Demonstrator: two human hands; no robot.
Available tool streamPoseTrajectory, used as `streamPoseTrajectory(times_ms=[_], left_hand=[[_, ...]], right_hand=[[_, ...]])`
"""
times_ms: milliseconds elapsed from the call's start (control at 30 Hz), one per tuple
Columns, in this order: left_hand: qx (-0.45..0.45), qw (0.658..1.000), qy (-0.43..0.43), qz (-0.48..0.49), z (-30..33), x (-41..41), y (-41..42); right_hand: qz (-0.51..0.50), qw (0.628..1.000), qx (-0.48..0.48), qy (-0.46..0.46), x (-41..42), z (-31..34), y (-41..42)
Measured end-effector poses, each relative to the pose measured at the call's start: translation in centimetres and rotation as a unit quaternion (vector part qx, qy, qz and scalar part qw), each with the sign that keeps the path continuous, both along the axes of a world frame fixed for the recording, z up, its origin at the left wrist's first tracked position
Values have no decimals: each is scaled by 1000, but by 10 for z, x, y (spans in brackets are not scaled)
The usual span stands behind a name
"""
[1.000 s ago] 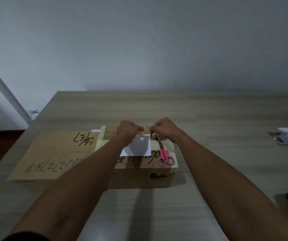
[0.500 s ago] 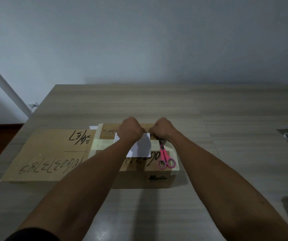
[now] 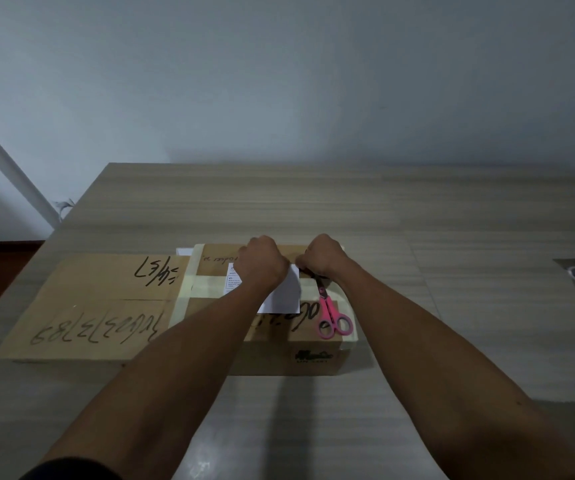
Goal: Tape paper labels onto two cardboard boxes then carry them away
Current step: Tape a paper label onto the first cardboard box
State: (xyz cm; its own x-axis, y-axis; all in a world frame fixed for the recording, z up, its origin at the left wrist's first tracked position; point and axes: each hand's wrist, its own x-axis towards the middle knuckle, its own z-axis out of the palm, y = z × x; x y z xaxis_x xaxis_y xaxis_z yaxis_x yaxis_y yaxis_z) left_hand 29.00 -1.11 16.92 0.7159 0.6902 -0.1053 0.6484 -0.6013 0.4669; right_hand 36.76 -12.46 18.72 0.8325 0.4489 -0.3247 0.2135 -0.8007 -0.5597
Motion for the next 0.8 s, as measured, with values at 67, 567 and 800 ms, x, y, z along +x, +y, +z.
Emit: streamPoseTrajectory(times_ms=[67, 567, 800], left_hand=[[5, 1000, 0, 4, 0, 0, -1], [22, 999, 31, 2, 5, 1, -3], [31, 997, 74, -5, 19, -5, 7]], right_hand=[[-5, 1000, -2, -4, -1, 1, 1], [-32, 999, -41, -17, -1, 10, 7], [-60, 997, -53, -11, 4, 14, -3]])
